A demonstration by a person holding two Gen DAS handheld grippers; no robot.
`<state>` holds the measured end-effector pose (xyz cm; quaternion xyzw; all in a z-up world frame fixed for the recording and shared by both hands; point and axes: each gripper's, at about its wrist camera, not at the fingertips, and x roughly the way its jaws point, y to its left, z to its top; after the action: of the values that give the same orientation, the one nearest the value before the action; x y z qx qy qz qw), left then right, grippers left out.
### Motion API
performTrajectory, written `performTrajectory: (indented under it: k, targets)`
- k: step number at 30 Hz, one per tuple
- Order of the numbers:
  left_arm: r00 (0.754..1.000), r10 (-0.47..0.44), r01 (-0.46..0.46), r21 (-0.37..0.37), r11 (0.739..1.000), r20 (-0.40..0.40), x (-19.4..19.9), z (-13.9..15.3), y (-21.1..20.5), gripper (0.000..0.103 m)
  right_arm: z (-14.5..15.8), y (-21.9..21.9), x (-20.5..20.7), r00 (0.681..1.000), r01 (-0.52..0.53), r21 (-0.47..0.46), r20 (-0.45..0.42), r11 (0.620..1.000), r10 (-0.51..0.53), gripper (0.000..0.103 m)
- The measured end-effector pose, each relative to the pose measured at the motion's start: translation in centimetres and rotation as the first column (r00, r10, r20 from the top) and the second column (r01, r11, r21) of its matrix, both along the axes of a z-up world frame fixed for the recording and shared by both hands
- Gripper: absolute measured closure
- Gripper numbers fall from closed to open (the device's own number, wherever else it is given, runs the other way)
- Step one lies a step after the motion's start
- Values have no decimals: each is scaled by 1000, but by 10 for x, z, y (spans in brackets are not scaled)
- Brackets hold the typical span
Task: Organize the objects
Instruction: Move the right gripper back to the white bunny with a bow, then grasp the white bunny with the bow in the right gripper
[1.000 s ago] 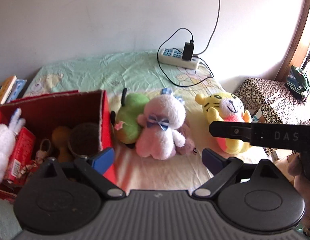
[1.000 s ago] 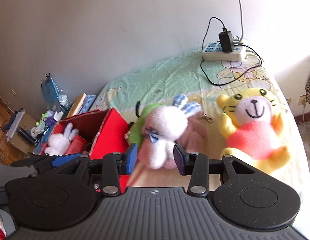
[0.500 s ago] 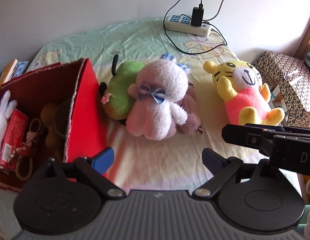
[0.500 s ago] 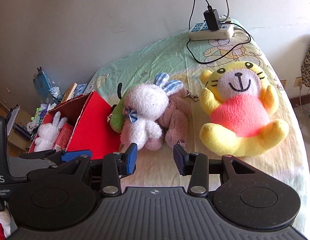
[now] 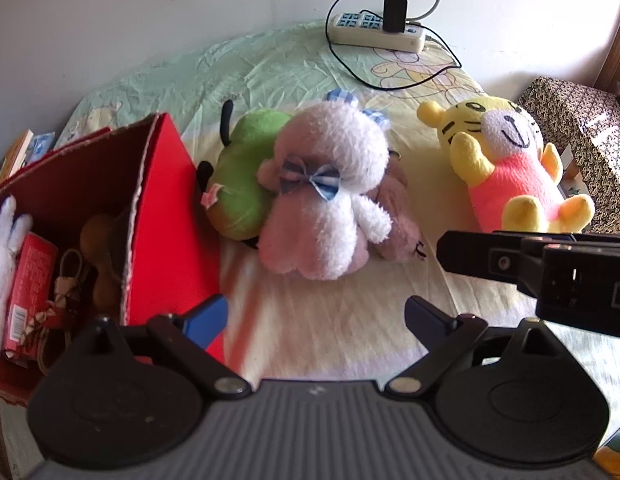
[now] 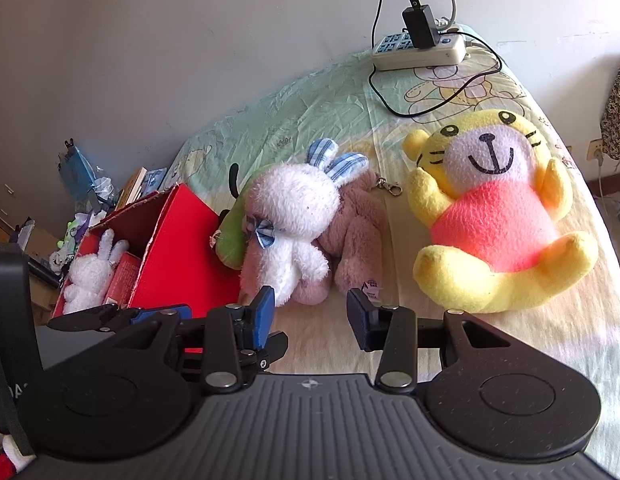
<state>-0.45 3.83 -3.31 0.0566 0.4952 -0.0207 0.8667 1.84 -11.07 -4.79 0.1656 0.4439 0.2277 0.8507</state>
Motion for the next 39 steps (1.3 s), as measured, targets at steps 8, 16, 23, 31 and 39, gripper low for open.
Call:
performTrajectory:
  k: [8, 16, 23, 31, 39]
  targets:
    - [1000, -22, 22, -11, 1000, -1, 5, -3, -2, 0, -3, -1, 7, 1000, 8, 3, -14, 1000, -8, 59]
    - [999, -54, 53, -19, 998, -3, 10, -8, -11, 0, -4, -6, 15, 999, 18, 24, -33, 1000, -18, 59]
    - [998, -59, 58, -44, 997, -5, 15, -23, -8, 0, -9, -8, 26, 999, 4, 54, -53, 999, -1, 59]
    - [994, -101, 104, -96, 990, 28, 17, -31, -6, 0, -15, 6, 46, 996, -60, 73, -62, 996, 65, 59]
    - [992, -111, 117, -100, 988, 64, 30, -37, -4, 0, -23, 17, 72, 991, -109, 98, -64, 989, 116, 59]
